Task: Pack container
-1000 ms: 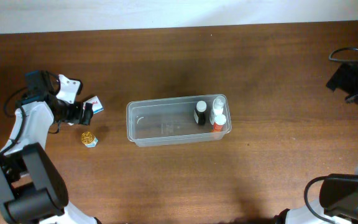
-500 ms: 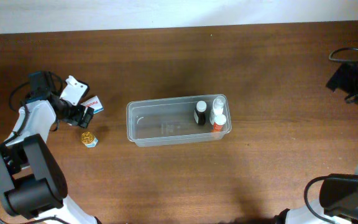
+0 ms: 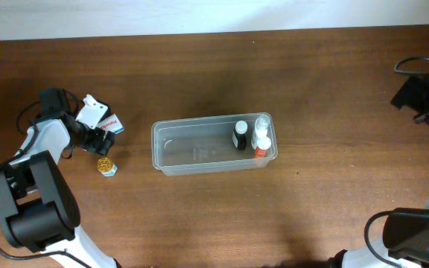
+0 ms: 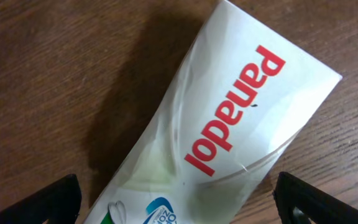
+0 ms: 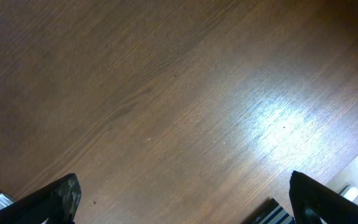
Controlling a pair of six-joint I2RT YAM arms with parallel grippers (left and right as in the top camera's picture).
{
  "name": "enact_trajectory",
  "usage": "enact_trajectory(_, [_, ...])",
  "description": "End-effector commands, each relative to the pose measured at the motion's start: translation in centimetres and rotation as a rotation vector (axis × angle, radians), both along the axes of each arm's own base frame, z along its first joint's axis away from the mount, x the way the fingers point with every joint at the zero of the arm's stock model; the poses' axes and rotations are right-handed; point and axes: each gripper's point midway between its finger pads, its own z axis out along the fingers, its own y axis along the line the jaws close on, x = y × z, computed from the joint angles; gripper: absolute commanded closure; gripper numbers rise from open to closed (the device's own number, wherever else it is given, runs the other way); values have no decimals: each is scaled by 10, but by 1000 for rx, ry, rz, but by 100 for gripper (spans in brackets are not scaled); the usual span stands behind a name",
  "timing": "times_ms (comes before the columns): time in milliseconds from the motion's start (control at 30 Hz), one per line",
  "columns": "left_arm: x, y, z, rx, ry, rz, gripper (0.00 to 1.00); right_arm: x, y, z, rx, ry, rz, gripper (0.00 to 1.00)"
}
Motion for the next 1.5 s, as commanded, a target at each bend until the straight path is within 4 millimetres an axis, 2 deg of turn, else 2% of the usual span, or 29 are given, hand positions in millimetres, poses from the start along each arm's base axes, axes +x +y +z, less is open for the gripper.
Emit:
enact_trajectory(0, [4, 0, 0, -52, 3, 139, 1, -3, 0, 14, -17, -41, -9, 2])
enact_trajectory(167, [2, 0, 0, -178, 30, 466, 1, -3, 0, 14, -17, -41, -9, 2])
enact_trajectory(267, [-1, -3, -2, -225, 55, 580, 1, -3, 0, 14, -17, -41, -9, 2])
enact_trajectory(700, [-2, -44, 7, -465, 109, 539, 1, -3, 0, 14, -17, -41, -9, 2])
enact_trajectory(800, [-2, -38, 5, -413, 94, 507, 1, -3, 0, 14, -17, -41, -9, 2])
enact_trajectory(1067, [-17, 21, -6, -54, 91, 589, 2, -3, 0, 14, -17, -41, -9, 2])
enact_trajectory(1133, [-19, 26, -6, -24, 89, 599, 2, -3, 0, 14, -17, -41, -9, 2])
enact_trajectory(1267, [-18, 28, -6, -17, 83, 600, 11, -3, 0, 14, -17, -41, -9, 2])
enact_trajectory(1467, [-15, 39, -3, 58, 57, 617, 11, -3, 0, 14, -17, -41, -9, 2])
